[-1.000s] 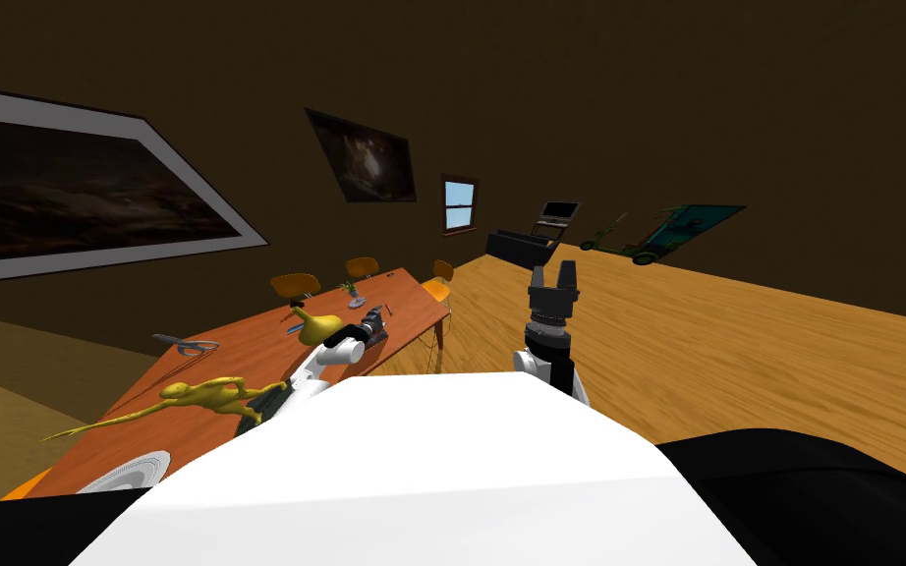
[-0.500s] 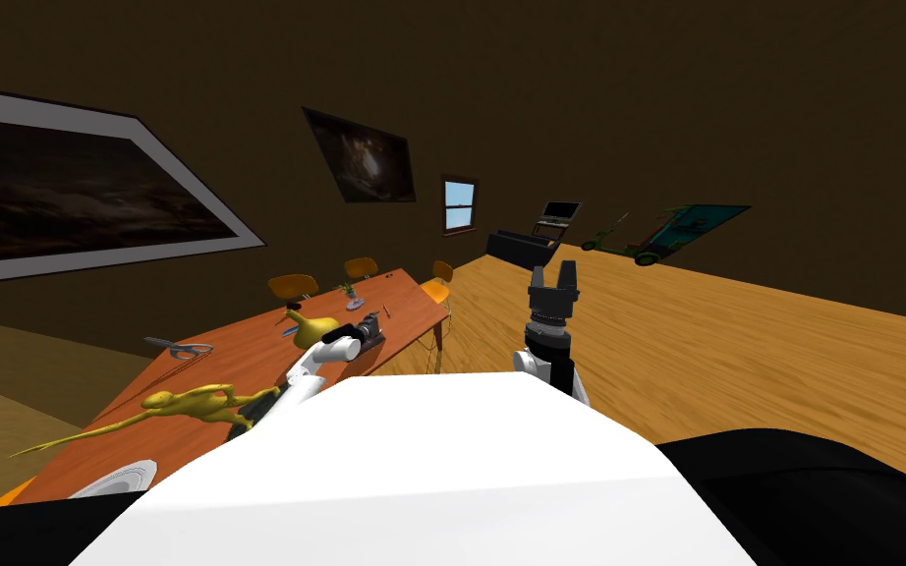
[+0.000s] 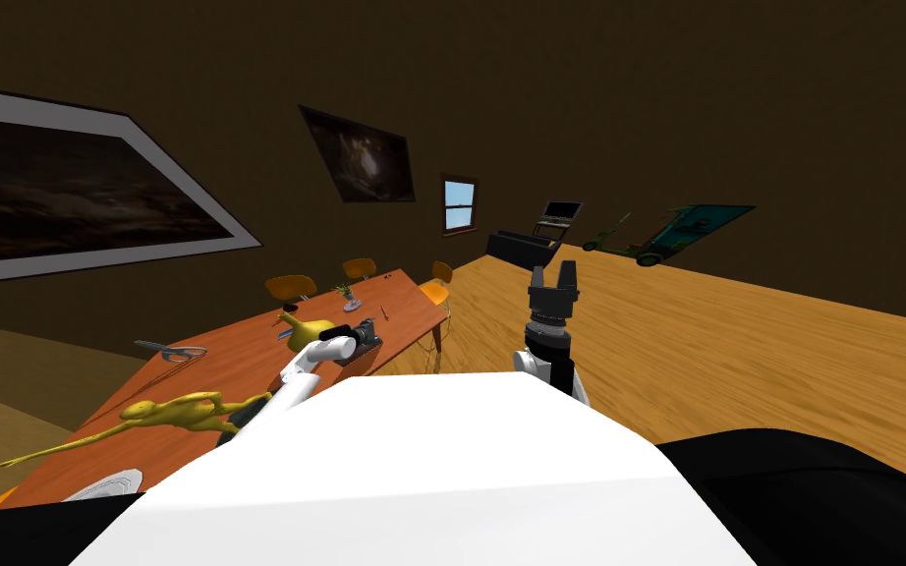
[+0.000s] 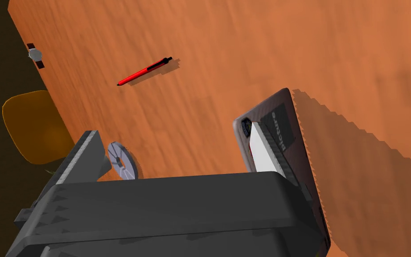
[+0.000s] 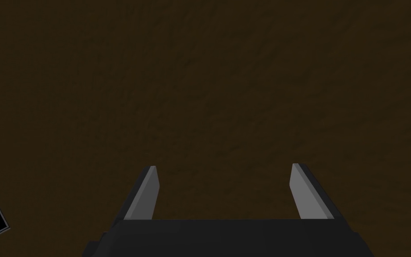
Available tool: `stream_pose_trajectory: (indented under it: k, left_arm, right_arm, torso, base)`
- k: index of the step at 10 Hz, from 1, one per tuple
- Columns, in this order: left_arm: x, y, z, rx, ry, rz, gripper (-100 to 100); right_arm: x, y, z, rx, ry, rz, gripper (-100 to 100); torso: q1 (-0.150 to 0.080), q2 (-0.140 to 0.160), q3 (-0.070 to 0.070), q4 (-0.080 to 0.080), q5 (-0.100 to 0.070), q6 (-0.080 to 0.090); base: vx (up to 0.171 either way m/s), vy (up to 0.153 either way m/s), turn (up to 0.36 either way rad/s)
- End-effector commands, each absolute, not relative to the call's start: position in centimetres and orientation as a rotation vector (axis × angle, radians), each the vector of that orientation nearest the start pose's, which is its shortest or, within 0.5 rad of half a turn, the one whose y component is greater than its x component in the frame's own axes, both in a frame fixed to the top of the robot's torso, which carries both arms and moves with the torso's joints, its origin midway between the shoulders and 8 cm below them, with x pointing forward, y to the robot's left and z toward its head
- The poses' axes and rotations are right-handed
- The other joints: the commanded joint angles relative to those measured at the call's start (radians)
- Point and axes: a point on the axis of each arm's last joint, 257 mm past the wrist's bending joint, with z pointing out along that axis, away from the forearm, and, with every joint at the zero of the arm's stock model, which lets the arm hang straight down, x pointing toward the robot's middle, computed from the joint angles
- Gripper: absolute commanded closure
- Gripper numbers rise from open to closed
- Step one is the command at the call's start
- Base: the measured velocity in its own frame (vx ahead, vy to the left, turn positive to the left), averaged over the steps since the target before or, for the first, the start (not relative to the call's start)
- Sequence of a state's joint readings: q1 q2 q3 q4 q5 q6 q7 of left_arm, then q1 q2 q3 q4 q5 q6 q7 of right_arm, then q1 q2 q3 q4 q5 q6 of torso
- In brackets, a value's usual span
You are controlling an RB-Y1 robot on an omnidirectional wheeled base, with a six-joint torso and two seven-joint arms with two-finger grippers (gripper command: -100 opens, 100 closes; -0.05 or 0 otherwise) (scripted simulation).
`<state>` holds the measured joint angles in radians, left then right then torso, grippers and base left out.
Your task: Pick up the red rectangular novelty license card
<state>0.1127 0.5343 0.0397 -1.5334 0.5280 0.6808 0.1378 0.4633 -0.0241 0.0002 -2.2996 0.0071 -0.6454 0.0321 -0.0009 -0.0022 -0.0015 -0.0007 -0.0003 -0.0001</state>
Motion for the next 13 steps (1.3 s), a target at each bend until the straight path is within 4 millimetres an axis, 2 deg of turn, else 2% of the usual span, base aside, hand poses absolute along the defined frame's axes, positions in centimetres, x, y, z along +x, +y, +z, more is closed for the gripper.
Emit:
stream_pose_trajectory:
  k: [1,4,5,6,7,8,9,10,11,12,13]
  left_arm:
    - [42.1,43.0,-41.1,-2.030,1.569,-0.678,-100]
    - [40.0,44.5,-43.1,-2.139,1.579,-0.584,-100]
    - [39.3,45.7,-43.7,-2.198,1.562,-0.544,-100]
    - [38.7,45.6,-44.0,-2.217,1.575,-0.522,-100]
    - [38.0,46.8,-44.5,-2.274,1.555,-0.483,-100]
    - [37.3,46.7,-44.8,-2.294,1.569,-0.459,-100]
    - [36.6,47.8,-45.0,-2.348,1.545,-0.421,-100]
    - [36.0,47.7,-45.3,-2.366,1.557,-0.398,-100]
    - [35.2,48.8,-45.5,-2.420,1.533,-0.358,-100]
    - [34.7,48.7,-45.6,-2.434,1.542,-0.339,-100]
    - [33.9,49.7,-45.7,-2.486,1.516,-0.300,-100]
  right_arm:
    - [31.4,-26.5,6.9,0.465,0.502,1.324,0]
    - [31.4,-26.5,6.9,0.465,0.502,1.324,0]
    - [31.4,-26.5,6.9,0.465,0.502,1.324,0]
    - [31.4,-26.5,6.9,0.465,0.502,1.324,0]
    - [31.4,-26.5,6.9,0.465,0.502,1.324,0]
    - [31.4,-26.5,6.9,0.465,0.502,1.324,0]
    - [31.4,-26.5,6.9,0.465,0.502,1.324,0]
    - [31.4,-26.5,6.9,0.465,0.502,1.324,0]
    - [31.4,-26.5,6.9,0.465,0.502,1.324,0]
    - [31.4,-26.5,6.9,0.465,0.502,1.324,0]
    - [31.4,-26.5,6.9,0.465,0.502,1.324,0]
  torso:
    - [0.000,0.000,0.000,0.000,0.000,0.000]
    - [-0.001,-0.002,-0.001,0.000,0.000,0.000]
    - [0.000,-0.001,-0.001,0.000,0.000,0.000]
    - [-0.001,-0.001,-0.001,0.000,0.000,0.000]
    - [-0.001,0.000,0.000,0.000,0.000,0.000]
    - [-0.001,-0.001,0.000,0.000,0.000,0.000]
    - [-0.001,0.000,0.000,0.000,0.000,0.000]
    - [-0.001,0.000,0.000,0.000,0.000,0.000]
    - [0.000,0.000,0.000,0.000,0.000,0.000]
    - [0.000,-0.001,0.000,0.000,0.000,0.000]
    - [0.000,0.000,0.000,0.000,0.000,0.000]
  base:
    - [0.055,-0.032,0.010]
    - [0.053,-0.029,0.009]
    - [0.054,-0.031,0.007]
    - [0.046,-0.028,0.009]
    - [0.047,-0.033,0.013]
    - [0.036,-0.028,0.007]
    - [0.042,-0.032,0.007]
    - [0.042,-0.022,0.008]
    - [0.053,-0.028,0.008]
    - [0.041,-0.024,0.009]
    - [0.041,-0.034,0.007]
